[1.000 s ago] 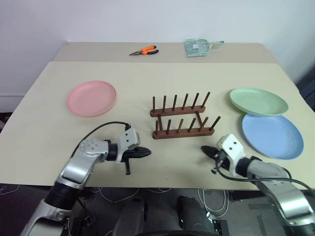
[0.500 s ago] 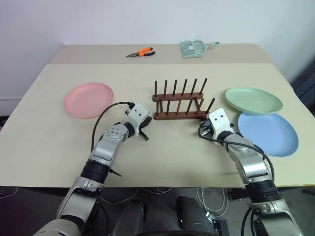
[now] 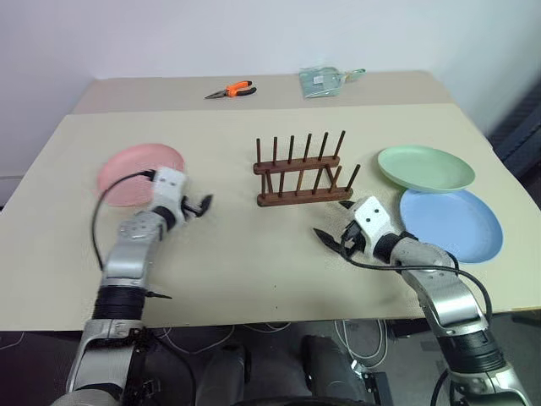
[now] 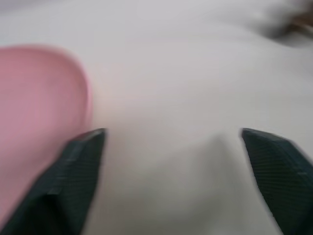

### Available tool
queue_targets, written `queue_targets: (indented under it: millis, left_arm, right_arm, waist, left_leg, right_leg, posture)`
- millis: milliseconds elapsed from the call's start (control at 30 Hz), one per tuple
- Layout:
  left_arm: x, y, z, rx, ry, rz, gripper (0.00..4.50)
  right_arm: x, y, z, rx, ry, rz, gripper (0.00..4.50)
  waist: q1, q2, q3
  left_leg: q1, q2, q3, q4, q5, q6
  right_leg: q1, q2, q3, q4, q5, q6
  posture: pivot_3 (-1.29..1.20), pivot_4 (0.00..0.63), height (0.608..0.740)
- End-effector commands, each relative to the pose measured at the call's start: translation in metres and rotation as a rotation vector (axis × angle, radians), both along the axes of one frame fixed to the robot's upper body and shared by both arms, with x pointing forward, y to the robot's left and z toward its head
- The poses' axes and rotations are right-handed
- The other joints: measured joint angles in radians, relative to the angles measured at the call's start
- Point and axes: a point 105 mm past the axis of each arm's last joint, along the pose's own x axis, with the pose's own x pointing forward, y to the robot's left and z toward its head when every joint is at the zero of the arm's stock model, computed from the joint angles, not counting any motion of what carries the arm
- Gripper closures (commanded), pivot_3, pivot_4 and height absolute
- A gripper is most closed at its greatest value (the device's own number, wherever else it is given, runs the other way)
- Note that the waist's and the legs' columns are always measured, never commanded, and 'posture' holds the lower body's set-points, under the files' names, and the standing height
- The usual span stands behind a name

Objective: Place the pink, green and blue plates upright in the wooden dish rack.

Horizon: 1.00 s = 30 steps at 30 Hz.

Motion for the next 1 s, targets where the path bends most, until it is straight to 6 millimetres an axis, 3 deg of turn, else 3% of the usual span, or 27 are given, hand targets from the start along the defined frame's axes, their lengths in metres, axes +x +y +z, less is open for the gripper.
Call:
queue_targets:
  millis: [33, 333, 500, 633, 800, 1000]
  left_arm:
    - [-0.002, 0.026, 0.038, -0.046, -0.119, 0.113, 0.04]
    - [-0.021, -0.007, 0.046, -0.078, -0.149, -0.082, 0.04]
    - [-0.024, -0.002, 0.051, -0.116, -0.173, -0.054, 0.04]
    - [-0.016, 0.028, 0.049, -0.163, -0.145, 0.142, 0.04]
    - [-0.014, 0.092, 0.043, -0.479, -0.137, 0.553, 0.04]
    - [-0.007, 0.108, 0.032, -0.82, -0.077, 0.689, 0.04]
  right_arm:
    - [0.004, 0.005, 0.012, -0.009, -0.06, 0.025, 0.0]
    - [0.01, 0.007, 0.006, -0.057, -0.07, 0.049, 0.0]
    - [0.006, 0.012, 0.003, -0.035, -0.037, 0.076, 0.0]
    - [0.002, 0.017, 0.0, -0.012, -0.008, 0.099, 0.0]
    - [0.004, 0.014, -0.002, -0.035, -0.03, 0.065, 0.0]
    - [0.004, 0.014, -0.004, -0.041, -0.034, 0.056, 0.0]
  waist:
    - [0.008, 0.0, 0.0]
    - [0.008, -0.001, 0.0]
    - [0.007, -0.001, 0.0]
    - [0.008, -0.001, 0.0]
    - [0.008, -0.001, 0.0]
    - [0.01, -0.003, 0.0]
  left_leg:
    - [0.0, 0.0, 0.0, 0.0, 0.0, 0.0]
    - [-0.002, -0.002, 0.0, 0.0, 0.0, -0.001]
    - [-0.002, -0.001, 0.0, 0.0, 0.0, -0.001]
    - [-0.002, -0.001, 0.0, 0.0, 0.0, -0.001]
    - [-0.002, -0.001, -0.001, 0.0, 0.0, -0.001]
    - [-0.002, -0.002, -0.001, 0.0, 0.0, -0.001]
  right_leg:
    - [0.0, 0.0, 0.0, 0.0, 0.0, 0.0]
    - [-0.001, -0.002, 0.0, -0.001, 0.002, -0.003]
    - [-0.001, -0.002, 0.0, 0.0, 0.002, -0.003]
    - [-0.001, -0.002, 0.0, -0.001, 0.002, -0.003]
    - [-0.001, -0.001, -0.001, -0.001, 0.001, -0.002]
    - [-0.001, -0.002, -0.001, -0.001, 0.002, -0.002]
  posture:
    - [0.0, 0.15, 0.74]
    - [0.0, 0.15, 0.74]
    - [0.0, 0.15, 0.74]
    - [0.0, 0.15, 0.74]
    - [0.0, 0.15, 0.74]
    - [0.0, 0.15, 0.74]
